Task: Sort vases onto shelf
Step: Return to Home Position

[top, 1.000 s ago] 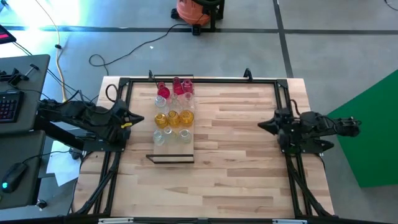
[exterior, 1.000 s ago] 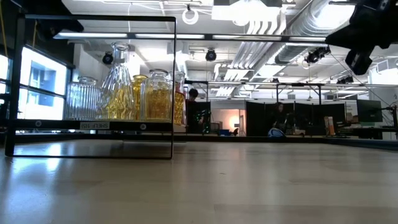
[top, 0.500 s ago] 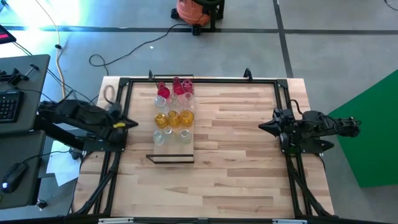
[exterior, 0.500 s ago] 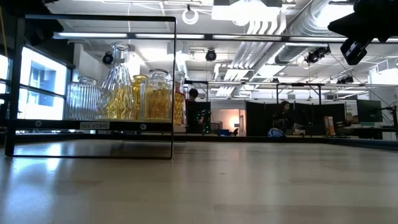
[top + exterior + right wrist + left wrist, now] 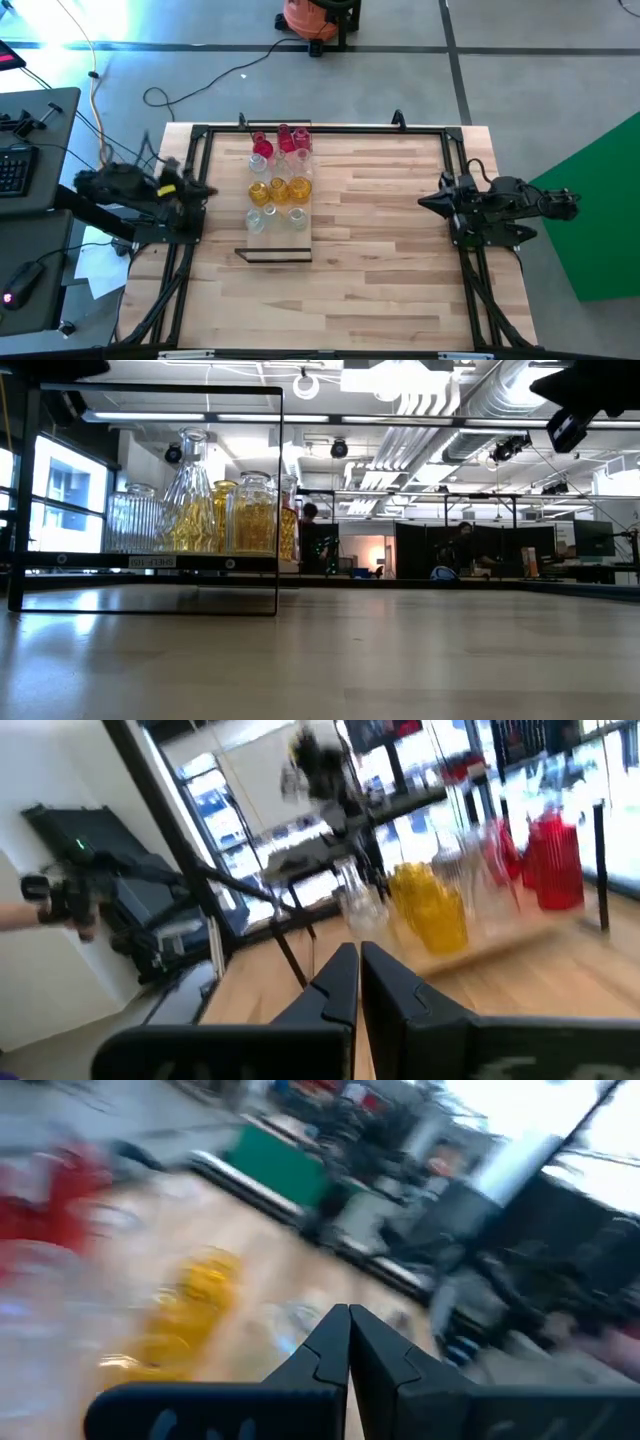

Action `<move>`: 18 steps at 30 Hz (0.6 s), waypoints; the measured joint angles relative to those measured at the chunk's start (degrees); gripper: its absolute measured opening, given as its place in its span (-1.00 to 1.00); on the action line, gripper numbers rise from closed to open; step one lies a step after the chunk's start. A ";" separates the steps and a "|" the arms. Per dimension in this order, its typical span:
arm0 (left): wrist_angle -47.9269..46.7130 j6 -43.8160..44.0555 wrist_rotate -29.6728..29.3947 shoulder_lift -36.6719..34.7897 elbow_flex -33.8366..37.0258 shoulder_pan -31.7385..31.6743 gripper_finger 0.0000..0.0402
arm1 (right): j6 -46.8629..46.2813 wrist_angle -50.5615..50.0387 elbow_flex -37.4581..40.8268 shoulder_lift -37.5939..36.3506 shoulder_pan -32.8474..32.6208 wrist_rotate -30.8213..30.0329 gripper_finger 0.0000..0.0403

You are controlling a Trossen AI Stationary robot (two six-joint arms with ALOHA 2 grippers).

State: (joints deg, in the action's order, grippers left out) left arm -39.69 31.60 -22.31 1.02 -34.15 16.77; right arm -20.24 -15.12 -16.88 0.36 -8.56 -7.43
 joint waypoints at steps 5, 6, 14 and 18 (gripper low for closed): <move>9.49 5.68 7.37 -0.71 11.68 0.12 -1.00 | 3.17 1.92 0.07 0.30 0.00 0.69 -1.00; 11.00 6.97 8.88 -0.66 14.25 0.12 -1.00 | 3.14 1.68 0.09 0.30 0.00 0.70 -1.00; 34.76 13.45 16.31 -0.73 31.02 0.10 -1.00 | 1.68 12.27 6.32 -0.09 0.00 1.48 -1.00; 41.31 11.79 16.00 -0.08 33.43 -0.36 -1.00 | 0.17 21.87 12.92 -0.09 0.02 1.50 -1.00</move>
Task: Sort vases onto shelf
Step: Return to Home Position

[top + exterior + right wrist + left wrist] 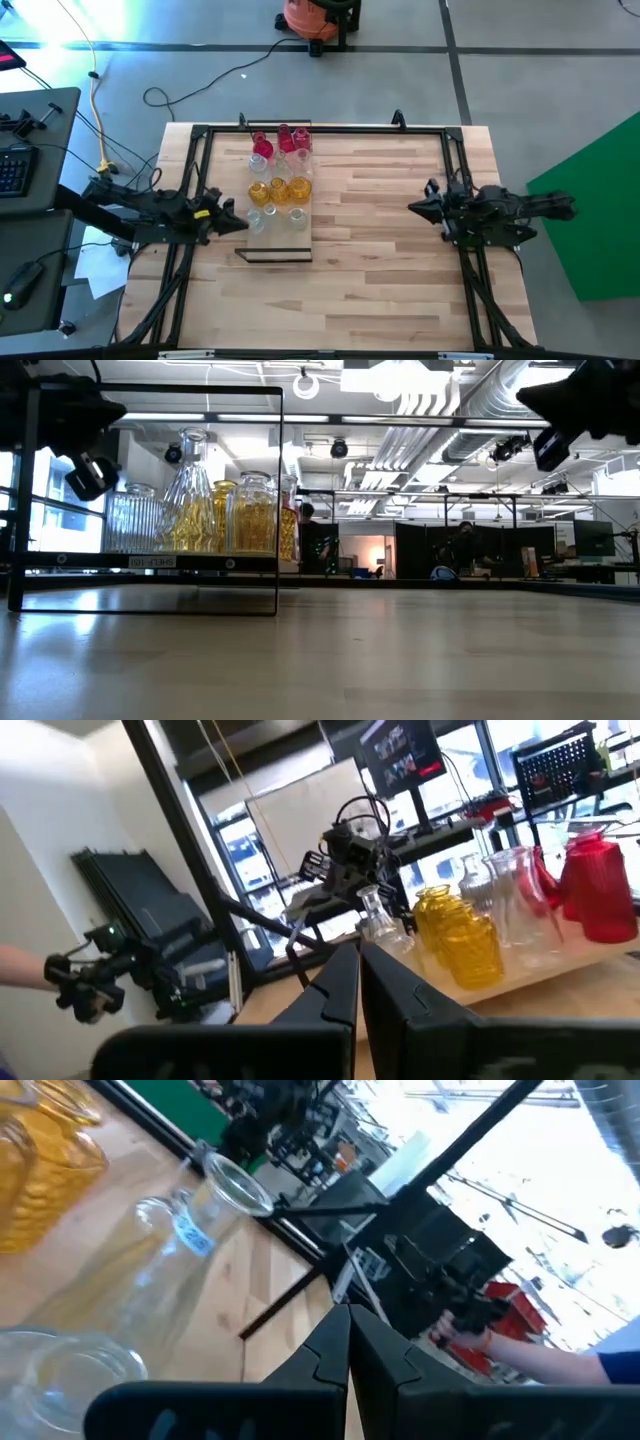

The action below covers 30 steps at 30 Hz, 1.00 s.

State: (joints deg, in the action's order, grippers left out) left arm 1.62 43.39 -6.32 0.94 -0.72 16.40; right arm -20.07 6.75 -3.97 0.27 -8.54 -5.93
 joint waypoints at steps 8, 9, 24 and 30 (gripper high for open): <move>-0.68 -0.25 2.56 0.56 -0.03 -3.32 -1.00 | -0.18 1.89 3.39 0.00 1.98 -0.69 -1.00; -0.76 -0.43 2.79 0.56 -0.03 -3.63 -1.00 | 0.91 2.23 3.39 0.00 2.31 -0.68 -1.00; -1.37 -0.34 5.34 5.85 -0.03 -9.34 -1.00 | 9.73 -4.86 3.41 0.01 12.45 0.04 -1.00; 0.35 1.32 7.36 13.66 -0.19 -16.97 -1.00 | 10.65 -4.86 3.41 0.00 17.86 0.38 -1.00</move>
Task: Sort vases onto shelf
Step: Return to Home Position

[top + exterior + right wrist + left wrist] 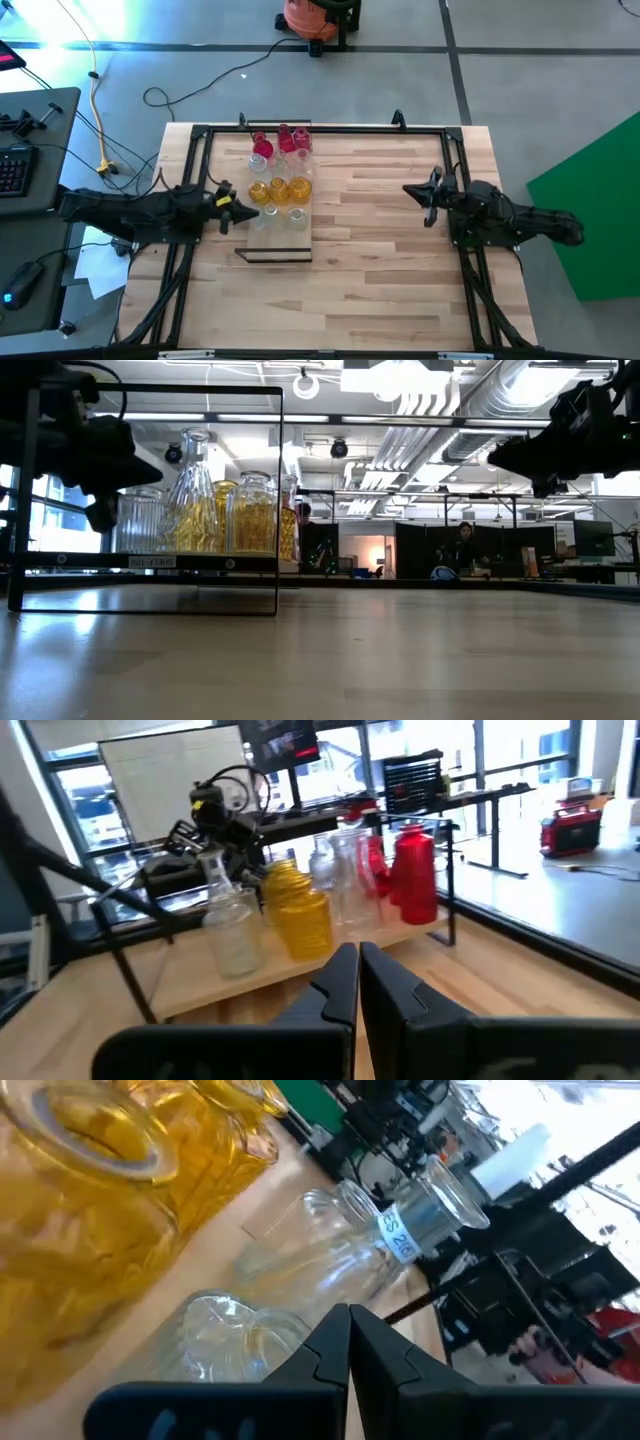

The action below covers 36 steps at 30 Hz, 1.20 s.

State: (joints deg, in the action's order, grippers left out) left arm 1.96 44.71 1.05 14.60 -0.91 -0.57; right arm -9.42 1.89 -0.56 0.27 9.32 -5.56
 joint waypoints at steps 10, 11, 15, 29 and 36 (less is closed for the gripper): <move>12.49 -1.31 19.45 -1.05 -0.24 -6.27 -1.00 | -3.82 -0.02 0.02 0.00 3.19 8.17 -1.00; 12.60 -1.34 21.78 -1.45 -0.24 -6.32 -1.00 | -3.88 -0.01 0.02 0.00 3.19 8.17 -1.00; 13.89 -4.40 28.54 -3.16 -0.24 -6.33 -1.00 | -4.26 0.00 0.02 0.00 3.19 8.19 -1.00; -20.89 -34.57 24.75 -5.57 -12.60 -6.33 -1.00 | -5.13 -0.01 0.04 0.00 3.19 7.27 -1.00; -22.21 -38.13 -0.82 -9.97 -14.67 -6.33 -1.00 | -4.68 -0.15 0.04 0.00 3.19 5.56 -1.00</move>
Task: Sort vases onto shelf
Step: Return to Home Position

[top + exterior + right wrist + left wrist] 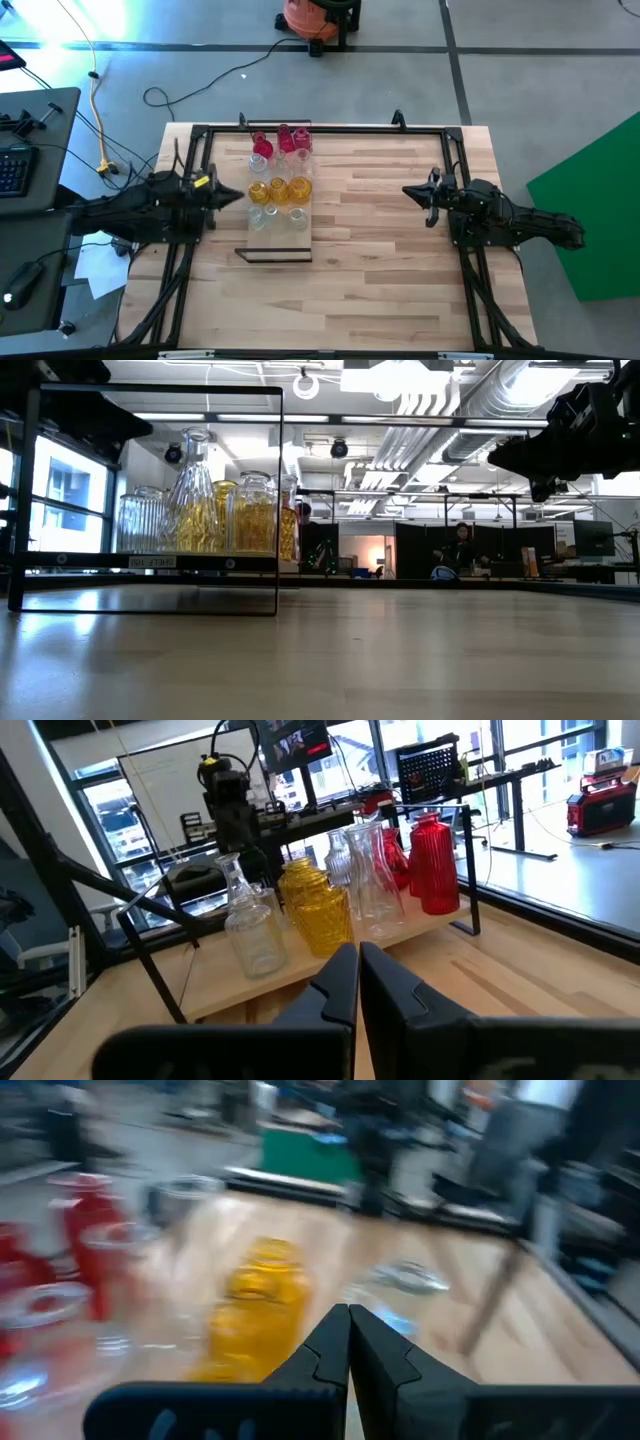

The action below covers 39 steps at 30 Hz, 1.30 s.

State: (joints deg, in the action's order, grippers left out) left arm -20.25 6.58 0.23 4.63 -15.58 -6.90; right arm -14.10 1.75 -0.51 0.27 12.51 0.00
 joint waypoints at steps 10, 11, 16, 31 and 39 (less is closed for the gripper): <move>-3.47 1.39 -3.36 -4.25 1.76 0.17 -1.00 | 0.66 -0.69 0.00 0.02 0.00 -0.18 -1.00; -3.79 1.24 -3.54 -4.43 1.88 0.17 -1.00 | 0.80 -0.71 0.00 0.02 0.00 -0.18 -1.00; -1.00 1.51 -3.32 -4.38 1.99 0.17 -1.00 | 1.11 -0.69 0.02 0.02 0.00 -0.18 -1.00; 18.75 5.69 2.14 -4.38 14.04 0.20 -1.00 | 1.49 -0.64 0.02 0.02 0.00 0.43 -1.00; 18.77 0.34 -0.99 -3.90 14.06 0.22 -1.00 | 1.11 -0.64 0.02 0.02 0.00 1.22 -1.00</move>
State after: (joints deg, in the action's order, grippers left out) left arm -1.48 6.92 -0.75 0.73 -1.52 -6.68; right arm -12.99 1.10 -0.49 0.30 12.51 1.21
